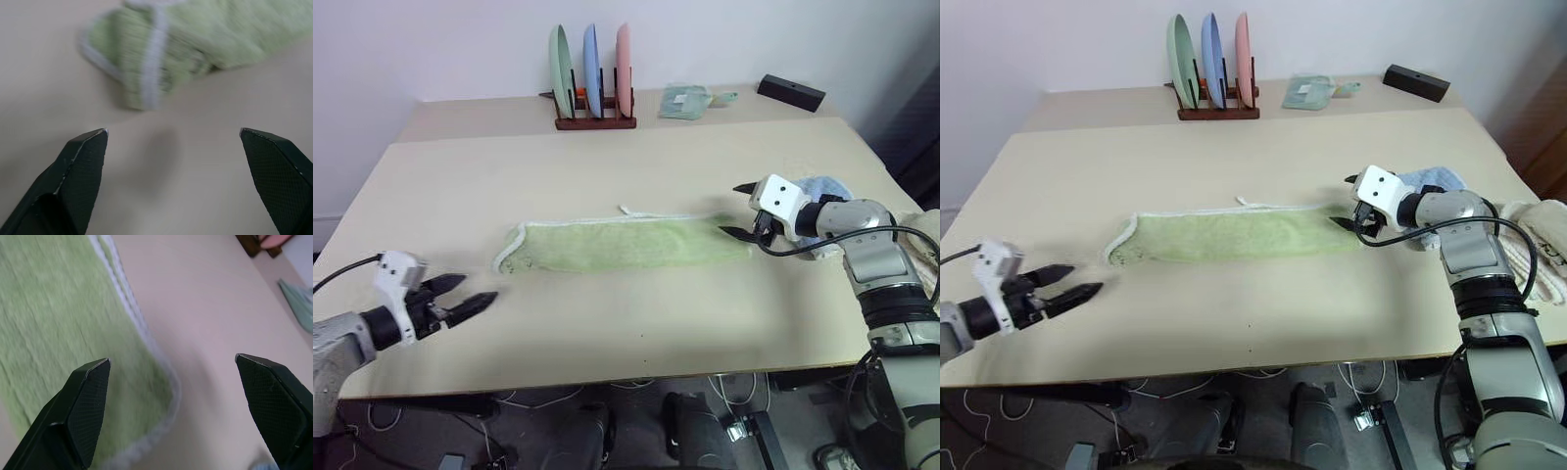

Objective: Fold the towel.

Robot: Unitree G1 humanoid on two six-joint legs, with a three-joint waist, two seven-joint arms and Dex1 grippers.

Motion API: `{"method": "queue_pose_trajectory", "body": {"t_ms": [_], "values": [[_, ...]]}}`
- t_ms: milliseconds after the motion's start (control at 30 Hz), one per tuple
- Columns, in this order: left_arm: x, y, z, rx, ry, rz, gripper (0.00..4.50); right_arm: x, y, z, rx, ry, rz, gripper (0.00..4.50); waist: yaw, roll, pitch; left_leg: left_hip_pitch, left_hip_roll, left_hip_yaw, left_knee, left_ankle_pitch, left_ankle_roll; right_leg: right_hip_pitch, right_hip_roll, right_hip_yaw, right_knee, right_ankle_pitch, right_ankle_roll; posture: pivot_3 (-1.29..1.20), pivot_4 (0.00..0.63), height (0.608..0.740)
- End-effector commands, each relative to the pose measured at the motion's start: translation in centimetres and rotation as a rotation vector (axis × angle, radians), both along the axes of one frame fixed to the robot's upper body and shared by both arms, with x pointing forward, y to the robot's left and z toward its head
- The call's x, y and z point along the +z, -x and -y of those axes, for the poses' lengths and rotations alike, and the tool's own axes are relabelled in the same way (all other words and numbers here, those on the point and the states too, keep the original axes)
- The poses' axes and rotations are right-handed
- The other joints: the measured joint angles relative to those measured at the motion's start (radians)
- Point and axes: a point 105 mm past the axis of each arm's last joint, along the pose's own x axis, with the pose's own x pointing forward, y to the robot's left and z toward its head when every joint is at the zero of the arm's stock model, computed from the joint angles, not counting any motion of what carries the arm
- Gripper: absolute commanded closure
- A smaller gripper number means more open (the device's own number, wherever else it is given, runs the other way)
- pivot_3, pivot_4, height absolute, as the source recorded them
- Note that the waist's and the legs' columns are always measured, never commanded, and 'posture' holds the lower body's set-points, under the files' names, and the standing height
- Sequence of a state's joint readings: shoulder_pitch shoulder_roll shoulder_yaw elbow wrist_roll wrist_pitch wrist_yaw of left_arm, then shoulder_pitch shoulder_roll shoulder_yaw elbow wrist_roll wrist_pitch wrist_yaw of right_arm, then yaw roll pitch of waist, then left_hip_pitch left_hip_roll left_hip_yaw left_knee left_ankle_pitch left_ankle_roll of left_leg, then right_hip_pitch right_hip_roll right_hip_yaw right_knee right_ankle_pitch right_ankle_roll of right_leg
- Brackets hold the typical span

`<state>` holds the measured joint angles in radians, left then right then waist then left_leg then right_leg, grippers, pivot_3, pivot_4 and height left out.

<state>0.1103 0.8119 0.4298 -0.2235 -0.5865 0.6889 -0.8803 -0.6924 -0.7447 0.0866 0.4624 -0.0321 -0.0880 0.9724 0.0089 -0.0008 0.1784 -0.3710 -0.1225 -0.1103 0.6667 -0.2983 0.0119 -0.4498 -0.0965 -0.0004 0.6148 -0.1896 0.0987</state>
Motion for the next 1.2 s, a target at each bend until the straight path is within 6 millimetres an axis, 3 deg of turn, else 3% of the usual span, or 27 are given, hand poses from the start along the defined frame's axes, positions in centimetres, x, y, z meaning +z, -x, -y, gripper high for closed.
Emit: {"method": "queue_pose_trajectory", "body": {"t_ms": [33,300,333,400,633,967,1067,1133,1200], "values": [[-0.2,-2.5,-0.2,0.054,-0.103,0.065,0.04,1.0,0.0,-0.6,0.008,-0.030,0.037,0.33,0.004,0.000,0.000,0.000,0.000,0.000,0.000,0.000,-0.001,0.000,0.000,0.000,0.000,0.000,0.000,0.00,0.150,0.740],[-0.1,-5.8,-0.5,0.080,-0.108,0.129,0.04,0.6,0.5,-1.0,0.013,-0.030,0.031,0.33,-0.005,0.000,0.000,-0.002,0.000,0.001,0.000,0.003,-0.006,-0.003,0.000,0.000,-0.001,0.000,0.000,0.00,0.150,0.740],[-0.1,-6.1,-0.4,0.070,-0.106,0.134,0.27,0.6,0.6,-1.0,0.011,-0.029,0.030,0.33,-0.005,0.000,0.000,-0.002,0.000,0.001,0.000,0.003,-0.006,-0.004,0.000,0.000,-0.001,0.000,0.000,0.00,0.150,0.740],[-0.1,-6.5,0.0,0.044,-0.098,0.141,0.77,0.5,0.7,-1.0,0.009,-0.030,0.029,0.33,-0.005,0.000,0.000,-0.002,0.000,0.001,0.000,0.003,-0.006,-0.003,0.000,0.000,-0.001,0.000,0.000,0.00,0.150,0.740],[-0.3,-6.2,0.5,-0.053,-0.143,0.125,4.29,0.6,1.1,-1.0,0.001,-0.030,0.030,0.33,-0.005,0.000,0.000,-0.002,0.000,0.001,0.000,0.003,-0.006,-0.004,0.000,0.000,-0.001,0.000,0.000,0.00,0.150,0.740],[0.0,-5.6,-2.8,0.017,-0.209,0.125,4.29,1.0,1.3,-1.1,0.006,-0.023,0.033,0.33,-0.010,0.000,0.000,-0.002,0.000,0.001,0.000,0.003,-0.005,-0.004,0.000,0.000,-0.001,0.000,0.000,0.00,0.150,0.740],[0.0,-5.4,-2.8,0.029,-0.187,0.123,3.40,1.0,1.5,-1.1,-0.002,-0.064,-0.013,0.33,-0.015,0.000,0.000,-0.002,0.000,0.001,0.000,0.003,-0.005,-0.004,0.000,0.000,-0.001,0.000,0.000,0.00,0.150,0.740],[0.1,-5.6,-3.2,0.069,-0.200,0.139,2.44,1.2,1.5,-0.9,-0.037,-0.109,-0.042,0.00,-0.016,0.000,0.000,-0.003,0.000,0.001,0.000,0.003,-0.005,-0.004,0.000,0.000,-0.001,0.000,0.000,0.00,0.150,0.740],[0.9,-6.0,-3.5,0.148,-0.134,0.184,1.42,1.9,2.6,-0.9,-0.051,-0.288,-0.115,0.00,-0.013,0.000,0.000,-0.003,0.000,0.000,0.000,0.003,-0.005,-0.004,-0.001,0.000,-0.001,0.000,0.000,0.00,0.150,0.740]]}}
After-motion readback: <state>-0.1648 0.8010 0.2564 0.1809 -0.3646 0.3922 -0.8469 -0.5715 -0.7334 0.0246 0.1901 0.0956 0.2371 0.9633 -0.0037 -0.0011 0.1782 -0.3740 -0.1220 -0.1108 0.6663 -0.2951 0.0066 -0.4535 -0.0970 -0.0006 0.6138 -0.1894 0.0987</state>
